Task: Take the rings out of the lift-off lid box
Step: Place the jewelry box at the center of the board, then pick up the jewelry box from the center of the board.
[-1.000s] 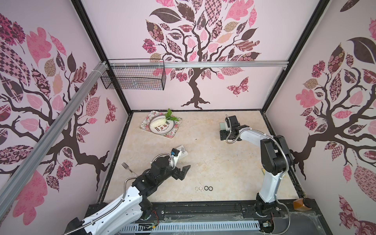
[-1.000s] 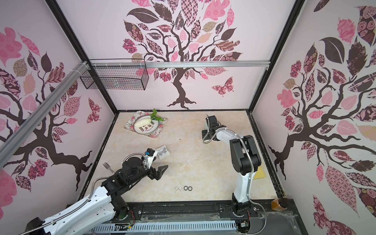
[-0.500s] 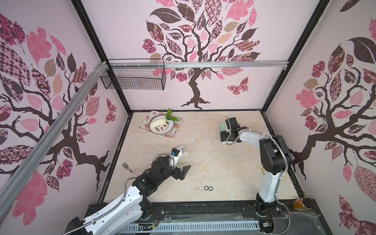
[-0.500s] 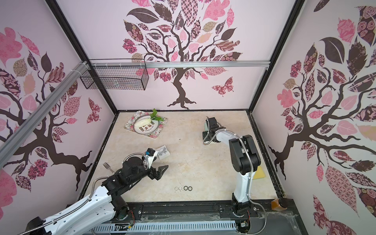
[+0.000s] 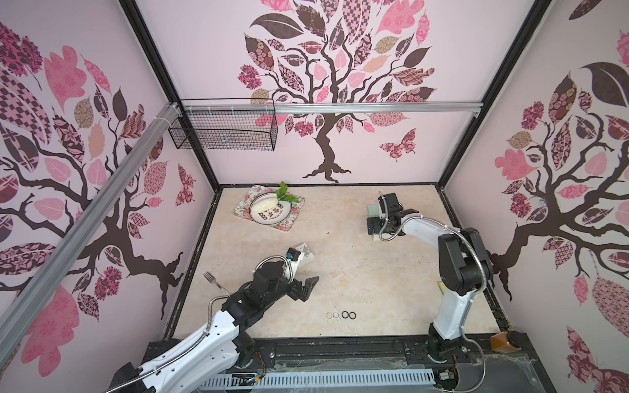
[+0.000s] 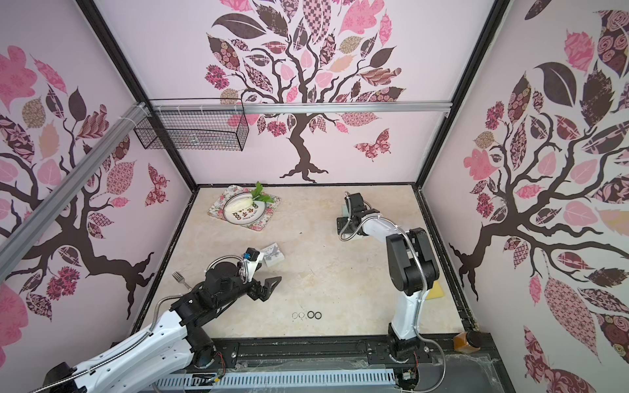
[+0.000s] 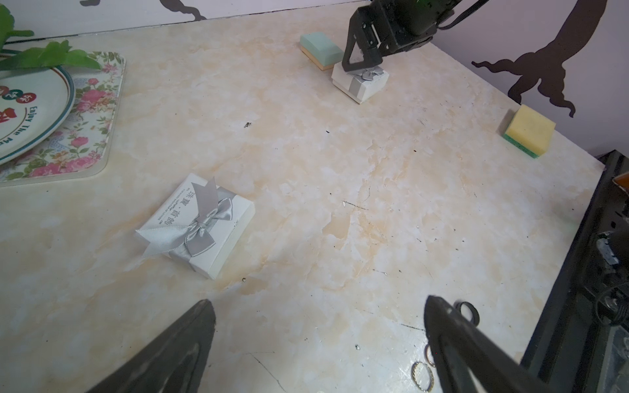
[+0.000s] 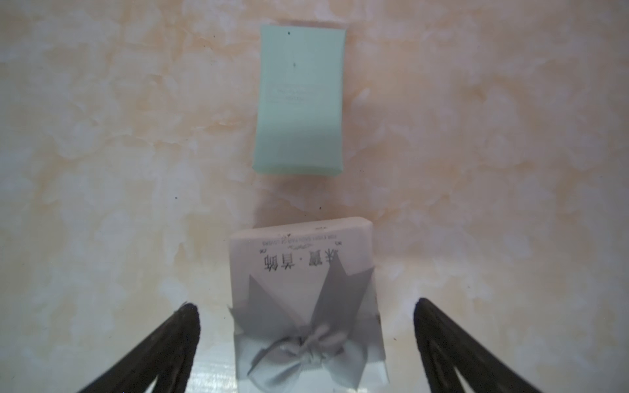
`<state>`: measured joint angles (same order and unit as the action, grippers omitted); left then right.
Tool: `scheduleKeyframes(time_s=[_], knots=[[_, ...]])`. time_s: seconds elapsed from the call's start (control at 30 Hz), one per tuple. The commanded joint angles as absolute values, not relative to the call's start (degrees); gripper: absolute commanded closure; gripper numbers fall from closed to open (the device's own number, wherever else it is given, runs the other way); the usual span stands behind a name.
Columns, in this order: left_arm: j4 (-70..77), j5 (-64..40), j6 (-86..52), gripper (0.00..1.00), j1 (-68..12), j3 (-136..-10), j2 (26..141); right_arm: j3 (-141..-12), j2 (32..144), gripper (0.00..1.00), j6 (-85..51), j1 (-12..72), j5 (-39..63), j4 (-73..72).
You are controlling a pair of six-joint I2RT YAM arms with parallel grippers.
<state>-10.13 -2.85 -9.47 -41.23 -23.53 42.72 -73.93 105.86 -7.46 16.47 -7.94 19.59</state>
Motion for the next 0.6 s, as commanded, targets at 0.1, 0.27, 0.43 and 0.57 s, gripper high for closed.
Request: scheduleKeyframes(time_s=[0.1, 0.27, 0.43, 0.57], knots=[[-19.6, 0.0, -12.4, 0.02, -41.9, -32.8, 40.4, -74.7, 94.4, 0.00, -8.3, 28.1, -8.2, 26.8], [-38.1, 2.7, -13.8, 0.02, -42.2, -43.0, 37.6, -74.5, 94.8, 0.00, -13.7, 39.4, -7.3, 23.8], [-45.1, 5.4, -14.4, 0.02, -42.0, -44.8, 30.1, -79.7, 102.0, 0.00, -16.1, 46.2, -5.3, 21.2], [-44.0, 4.9, -13.7, 0.02, -42.0, -43.5, 28.8, -86.2, 109.9, 0.00, -16.8, 50.0, -5.0, 21.3]])
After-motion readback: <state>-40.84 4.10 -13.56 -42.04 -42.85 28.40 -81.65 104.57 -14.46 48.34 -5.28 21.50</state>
